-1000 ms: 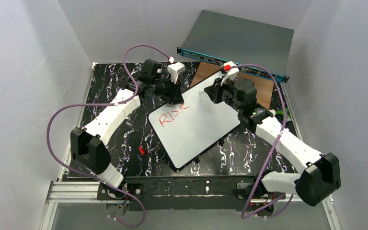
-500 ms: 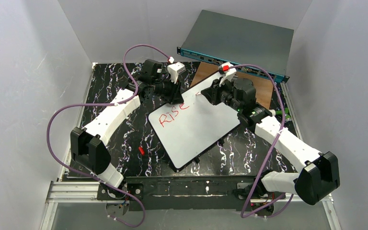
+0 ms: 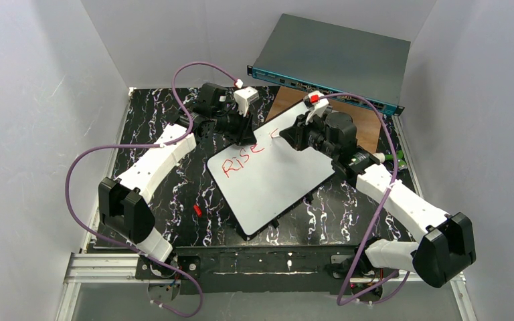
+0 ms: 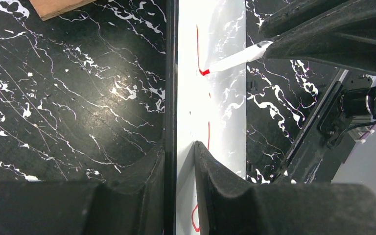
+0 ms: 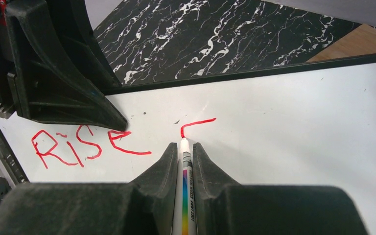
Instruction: Write a sentence on the whiteboard
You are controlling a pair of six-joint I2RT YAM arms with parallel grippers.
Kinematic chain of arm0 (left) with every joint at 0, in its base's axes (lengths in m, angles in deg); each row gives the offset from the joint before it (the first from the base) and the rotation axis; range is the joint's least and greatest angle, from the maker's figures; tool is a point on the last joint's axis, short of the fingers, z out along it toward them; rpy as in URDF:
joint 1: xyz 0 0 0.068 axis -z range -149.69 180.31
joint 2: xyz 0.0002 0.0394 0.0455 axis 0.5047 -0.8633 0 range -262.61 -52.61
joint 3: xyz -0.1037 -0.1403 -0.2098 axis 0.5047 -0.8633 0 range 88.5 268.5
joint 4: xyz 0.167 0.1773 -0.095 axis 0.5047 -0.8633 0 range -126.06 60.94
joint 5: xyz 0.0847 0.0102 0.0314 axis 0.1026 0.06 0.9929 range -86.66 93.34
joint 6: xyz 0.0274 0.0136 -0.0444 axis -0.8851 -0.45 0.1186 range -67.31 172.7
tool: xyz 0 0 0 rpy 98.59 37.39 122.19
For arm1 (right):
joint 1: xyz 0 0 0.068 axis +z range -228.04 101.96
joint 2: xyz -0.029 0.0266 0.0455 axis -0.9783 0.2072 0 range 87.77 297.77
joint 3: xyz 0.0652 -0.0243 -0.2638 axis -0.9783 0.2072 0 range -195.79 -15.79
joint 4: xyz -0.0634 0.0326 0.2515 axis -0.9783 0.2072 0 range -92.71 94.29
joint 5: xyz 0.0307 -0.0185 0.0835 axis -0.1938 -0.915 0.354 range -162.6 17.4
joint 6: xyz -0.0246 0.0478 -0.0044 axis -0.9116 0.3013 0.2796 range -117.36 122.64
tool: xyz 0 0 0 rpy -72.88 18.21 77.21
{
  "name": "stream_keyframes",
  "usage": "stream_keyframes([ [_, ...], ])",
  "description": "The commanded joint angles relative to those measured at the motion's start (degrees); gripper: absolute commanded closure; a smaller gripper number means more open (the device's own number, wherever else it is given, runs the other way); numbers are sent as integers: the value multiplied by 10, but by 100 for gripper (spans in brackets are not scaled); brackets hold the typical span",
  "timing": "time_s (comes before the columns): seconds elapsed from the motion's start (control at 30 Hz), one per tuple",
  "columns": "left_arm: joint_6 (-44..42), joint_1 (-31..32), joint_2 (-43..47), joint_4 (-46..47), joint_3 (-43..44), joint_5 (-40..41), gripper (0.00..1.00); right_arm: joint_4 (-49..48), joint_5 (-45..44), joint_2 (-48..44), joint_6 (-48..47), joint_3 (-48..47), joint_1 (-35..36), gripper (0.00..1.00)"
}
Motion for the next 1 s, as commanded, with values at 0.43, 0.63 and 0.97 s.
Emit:
stream_keyframes([
  [0.43,-15,12,3,-18,8,-22,100,44,-92,5,-23,-5,-1,99],
  [0.63,-16,12,1,-19,11,-23,100,42,-81,-2,-21,6,-1,99],
  [0.97,-14,13,-3,-19,18,-24,100,37,-48,-21,-1,33,-1,99],
])
